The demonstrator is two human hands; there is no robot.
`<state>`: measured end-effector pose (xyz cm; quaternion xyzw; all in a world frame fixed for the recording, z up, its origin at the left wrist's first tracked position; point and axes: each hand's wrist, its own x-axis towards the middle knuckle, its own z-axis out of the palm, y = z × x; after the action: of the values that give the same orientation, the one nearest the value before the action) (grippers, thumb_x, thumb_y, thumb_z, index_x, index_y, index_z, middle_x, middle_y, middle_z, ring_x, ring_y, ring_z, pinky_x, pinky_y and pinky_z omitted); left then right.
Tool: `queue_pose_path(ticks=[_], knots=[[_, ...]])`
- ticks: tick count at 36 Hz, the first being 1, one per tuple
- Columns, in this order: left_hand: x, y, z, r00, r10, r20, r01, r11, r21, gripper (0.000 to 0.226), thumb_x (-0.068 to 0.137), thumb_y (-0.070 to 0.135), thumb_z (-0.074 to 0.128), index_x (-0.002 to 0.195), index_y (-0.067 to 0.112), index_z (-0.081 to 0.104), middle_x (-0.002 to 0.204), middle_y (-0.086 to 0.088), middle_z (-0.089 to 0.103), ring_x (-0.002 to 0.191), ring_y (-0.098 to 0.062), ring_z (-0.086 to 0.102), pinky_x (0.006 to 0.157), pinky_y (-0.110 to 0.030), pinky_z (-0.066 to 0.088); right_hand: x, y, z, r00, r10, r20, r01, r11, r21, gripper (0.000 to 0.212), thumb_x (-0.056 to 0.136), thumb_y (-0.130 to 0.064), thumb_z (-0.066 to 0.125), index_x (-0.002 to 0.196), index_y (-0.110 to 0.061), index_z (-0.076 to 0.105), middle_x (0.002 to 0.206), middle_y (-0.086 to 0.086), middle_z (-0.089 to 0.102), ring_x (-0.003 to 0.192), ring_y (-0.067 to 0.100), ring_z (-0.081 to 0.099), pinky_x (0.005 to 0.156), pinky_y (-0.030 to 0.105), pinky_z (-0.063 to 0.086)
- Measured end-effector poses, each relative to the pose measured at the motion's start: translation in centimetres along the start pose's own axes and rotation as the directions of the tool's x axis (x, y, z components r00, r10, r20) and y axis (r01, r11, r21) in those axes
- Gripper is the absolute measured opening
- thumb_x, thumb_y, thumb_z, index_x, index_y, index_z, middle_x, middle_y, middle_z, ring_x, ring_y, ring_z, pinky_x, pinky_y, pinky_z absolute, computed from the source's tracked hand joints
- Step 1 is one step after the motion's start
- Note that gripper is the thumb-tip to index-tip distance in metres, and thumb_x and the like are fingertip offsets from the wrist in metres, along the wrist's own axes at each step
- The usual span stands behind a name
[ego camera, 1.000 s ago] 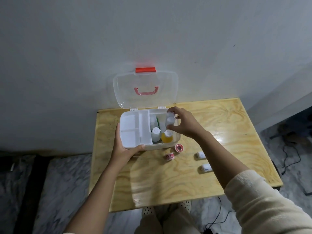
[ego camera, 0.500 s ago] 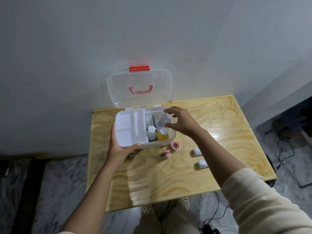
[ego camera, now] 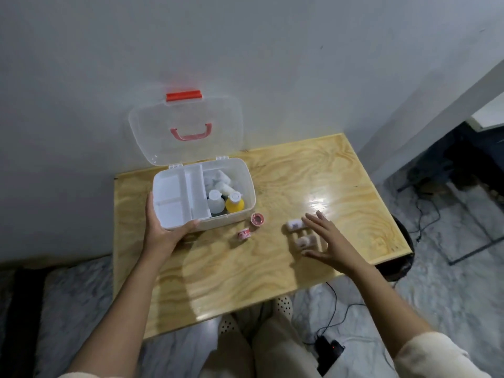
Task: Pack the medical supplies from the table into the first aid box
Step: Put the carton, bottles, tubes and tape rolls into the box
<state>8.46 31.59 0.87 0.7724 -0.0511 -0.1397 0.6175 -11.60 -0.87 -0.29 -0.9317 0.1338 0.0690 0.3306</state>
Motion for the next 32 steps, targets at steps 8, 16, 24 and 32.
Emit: queue_pose_path(ticks=[8,16,24,32], knots=[[-0.1,0.0,0.3,1.0,0.03,0.0,-0.03,0.999,-0.014,0.132,0.044,0.044,0.084,0.155,0.019,0.018,0.153,0.002,0.038,0.135,-0.009,0.042,0.1,-0.011,0.042,1.5,0.3,1.1,0.995,0.005,-0.102,-0.007,1.0,-0.023,0.059,0.08,-0.015,0.07,0.134,-0.02,0.046,0.145,0.004,0.043,0.14,0.022,0.028,0.113,0.042,0.028],[-0.3,0.5,0.3,0.999,0.033,-0.009,-0.033,0.999,0.007,0.128,0.047,0.04,0.087,0.155,0.021,0.021,0.155,0.0,0.039,0.138,-0.011,0.041,0.108,-0.024,0.04,2.8,-0.3,1.3,0.979,-0.069,-0.193,0.035,0.984,-0.173,0.049,0.076,-0.021,0.074,0.123,-0.019,0.06,0.124,0.004,0.061,0.116,0.026,0.052,0.091,0.034,0.043],[-0.3,0.6,0.4,1.0,0.019,-0.014,-0.019,1.0,-0.012,0.125,0.048,0.037,0.088,0.154,0.027,0.024,0.15,0.01,0.041,0.131,0.002,0.045,0.104,-0.018,0.041,4.5,-0.7,1.5,0.968,-0.019,-0.25,-0.031,0.981,-0.192,0.043,0.075,-0.027,0.071,0.116,-0.018,0.064,0.115,0.007,0.066,0.107,0.032,0.058,0.084,0.039,0.046],[-0.4,0.2,0.2,1.0,-0.022,-0.019,0.022,1.0,0.016,0.121,0.054,0.027,0.09,0.154,0.028,0.021,0.154,0.008,0.039,0.138,-0.006,0.041,0.102,-0.019,0.041,7.5,-2.2,1.0,0.98,0.099,-0.173,-0.116,0.989,-0.09,0.047,0.077,-0.036,0.071,0.12,-0.02,0.06,0.117,0.006,0.062,0.107,0.028,0.054,0.085,0.037,0.045]])
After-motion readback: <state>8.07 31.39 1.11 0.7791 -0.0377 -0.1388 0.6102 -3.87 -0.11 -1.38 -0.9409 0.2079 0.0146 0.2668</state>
